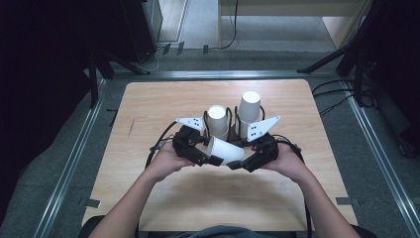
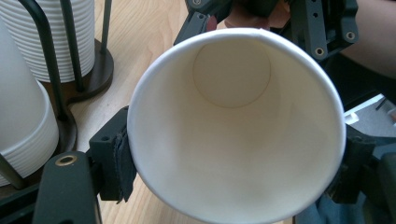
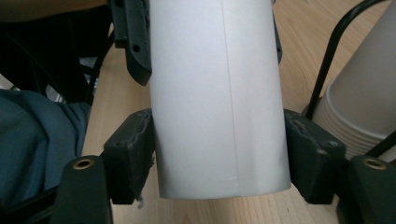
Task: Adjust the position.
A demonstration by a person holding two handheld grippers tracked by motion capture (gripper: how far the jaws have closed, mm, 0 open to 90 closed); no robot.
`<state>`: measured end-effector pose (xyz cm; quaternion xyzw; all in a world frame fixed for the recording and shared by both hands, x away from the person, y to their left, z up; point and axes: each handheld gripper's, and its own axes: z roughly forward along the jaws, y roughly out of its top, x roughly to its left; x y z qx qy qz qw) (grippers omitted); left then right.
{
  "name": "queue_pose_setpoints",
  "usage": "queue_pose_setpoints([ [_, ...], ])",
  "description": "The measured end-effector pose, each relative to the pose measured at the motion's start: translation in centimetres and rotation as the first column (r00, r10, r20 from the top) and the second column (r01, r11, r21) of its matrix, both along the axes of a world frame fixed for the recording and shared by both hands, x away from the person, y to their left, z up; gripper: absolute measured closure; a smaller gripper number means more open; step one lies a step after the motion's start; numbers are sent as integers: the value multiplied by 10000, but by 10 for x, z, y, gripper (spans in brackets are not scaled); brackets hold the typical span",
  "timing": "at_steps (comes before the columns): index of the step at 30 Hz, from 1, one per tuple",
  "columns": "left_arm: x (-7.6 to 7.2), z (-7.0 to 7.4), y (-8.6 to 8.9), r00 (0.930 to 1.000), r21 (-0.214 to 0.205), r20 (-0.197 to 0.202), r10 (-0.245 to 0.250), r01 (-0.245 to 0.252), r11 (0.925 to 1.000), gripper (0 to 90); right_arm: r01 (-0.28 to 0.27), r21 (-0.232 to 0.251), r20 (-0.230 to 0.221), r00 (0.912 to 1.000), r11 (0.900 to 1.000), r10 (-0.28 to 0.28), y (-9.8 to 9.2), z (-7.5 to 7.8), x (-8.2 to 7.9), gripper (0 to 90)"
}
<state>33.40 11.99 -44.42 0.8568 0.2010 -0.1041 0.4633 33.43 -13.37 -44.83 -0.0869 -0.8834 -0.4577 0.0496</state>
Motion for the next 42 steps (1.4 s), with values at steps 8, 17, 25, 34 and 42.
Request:
queue_pose_setpoints([
  [8,4,7,11,9996,255,282,29,-36,9997,216,231,-373,-217,9995,9990,-239,0,-4,2,206],
  [17,6,22,12,9971,1505,747,-111,-3,9886,215,406,-482,-145,9990,9980,-414,1,-5,2,206],
  [25,15,37,2,9955,2592,813,-479,253,9655,212,567,-383,64,9984,9977,-565,1,-5,4,206],
  [34,12,38,-15,9889,3689,1132,-965,483,9282,211,415,-527,147,9991,9977,-408,4,-7,5,211],
  [42,8,23,-26,9834,4213,1123,-1424,827,9032,211,407,-765,125,9991,9962,-399,13,-14,4,219],
])
